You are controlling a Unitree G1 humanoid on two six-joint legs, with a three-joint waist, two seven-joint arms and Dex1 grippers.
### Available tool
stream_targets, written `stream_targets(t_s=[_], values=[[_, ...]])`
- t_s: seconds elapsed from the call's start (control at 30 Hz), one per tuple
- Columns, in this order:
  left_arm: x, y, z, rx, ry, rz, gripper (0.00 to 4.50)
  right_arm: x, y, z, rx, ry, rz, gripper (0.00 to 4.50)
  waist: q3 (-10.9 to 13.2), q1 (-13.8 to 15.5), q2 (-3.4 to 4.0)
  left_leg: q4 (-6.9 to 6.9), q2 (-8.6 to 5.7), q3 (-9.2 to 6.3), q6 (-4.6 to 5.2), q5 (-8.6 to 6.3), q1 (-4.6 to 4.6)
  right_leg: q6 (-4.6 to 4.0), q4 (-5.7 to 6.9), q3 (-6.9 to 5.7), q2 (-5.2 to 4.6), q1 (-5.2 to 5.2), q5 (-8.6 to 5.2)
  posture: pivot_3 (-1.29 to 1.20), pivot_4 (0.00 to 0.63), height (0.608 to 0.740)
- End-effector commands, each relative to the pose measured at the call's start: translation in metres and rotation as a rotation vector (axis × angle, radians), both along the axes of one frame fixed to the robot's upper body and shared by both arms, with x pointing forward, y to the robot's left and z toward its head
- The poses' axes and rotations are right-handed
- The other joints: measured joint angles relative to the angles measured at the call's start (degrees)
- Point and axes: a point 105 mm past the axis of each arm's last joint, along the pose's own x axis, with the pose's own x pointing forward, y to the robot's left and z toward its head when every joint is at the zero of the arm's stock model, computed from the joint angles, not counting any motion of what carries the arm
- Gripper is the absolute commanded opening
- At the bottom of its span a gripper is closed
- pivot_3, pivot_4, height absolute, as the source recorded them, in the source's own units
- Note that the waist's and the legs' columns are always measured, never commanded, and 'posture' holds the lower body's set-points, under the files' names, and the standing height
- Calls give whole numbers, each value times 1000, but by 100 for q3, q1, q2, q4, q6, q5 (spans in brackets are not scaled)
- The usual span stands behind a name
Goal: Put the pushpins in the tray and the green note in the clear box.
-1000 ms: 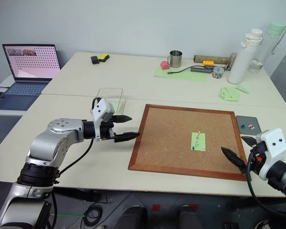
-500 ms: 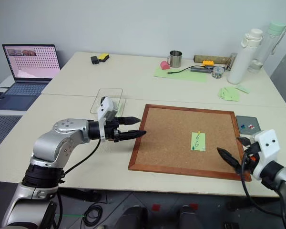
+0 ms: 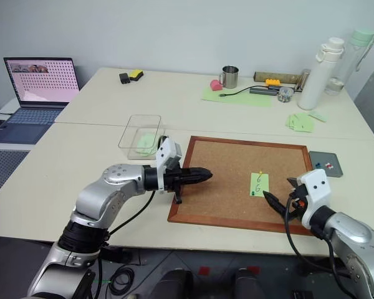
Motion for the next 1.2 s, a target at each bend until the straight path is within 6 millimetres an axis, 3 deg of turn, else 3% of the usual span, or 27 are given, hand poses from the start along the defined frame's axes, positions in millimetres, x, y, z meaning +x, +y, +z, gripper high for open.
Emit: stream_targets(t_s=[0.03, 0.2, 0.37, 0.73, 0.77, 0.93, 1.2], values=[[5, -13, -10, -12, -29, 16, 58, 9, 10, 4, 4, -50, 24, 4500, 0, 1, 1, 1, 0, 0, 0, 0, 1, 0, 0, 0, 0, 0, 0, 0, 150, 740], [17, -22, -41, 46, -2, 84, 58, 26, 10, -3, 4, -58, -27, 4500, 0, 2, 0, 1, -2, -1, 0, 0, -1, 1, 1, -1, 0, 0, 0, 0, 150, 740], [16, -23, -69, 145, 10, 75, 58, 40, 14, -11, 22, -57, -52, 4500, -4, 0, 2, 0, -3, -1, 0, 0, -1, 1, 3, -2, 2, -2, 0, 0, 150, 740], [12, -25, -65, 110, 28, 44, 58, 67, 17, -24, 68, -60, -95, 4500, -13, -4, 15, 1, -2, -3, 1, 0, 3, 0, 7, -3, 1, 1, 1, 0, 150, 740], [12, -25, -64, 106, 29, 43, 0, 69, 17, -25, 75, -62, -98, 4135, -13, -4, 15, 0, -2, -3, 1, 0, 3, 0, 6, -3, 2, 1, 1, 0, 150, 740], [9, -29, -61, 92, 30, 34, 0, 78, 18, -28, 90, -67, -99, 3241, -15, -6, 18, -1, -3, -3, 0, 0, 3, 0, 7, -4, 2, 1, 1, 0, 150, 740], [9, -28, -60, 89, 30, 38, 0, 80, 19, -31, 94, -70, -90, 1384, -15, -9, 18, 0, -3, -3, 1, 0, 3, 0, 9, -3, 2, 1, 1, 0, 150, 740]])
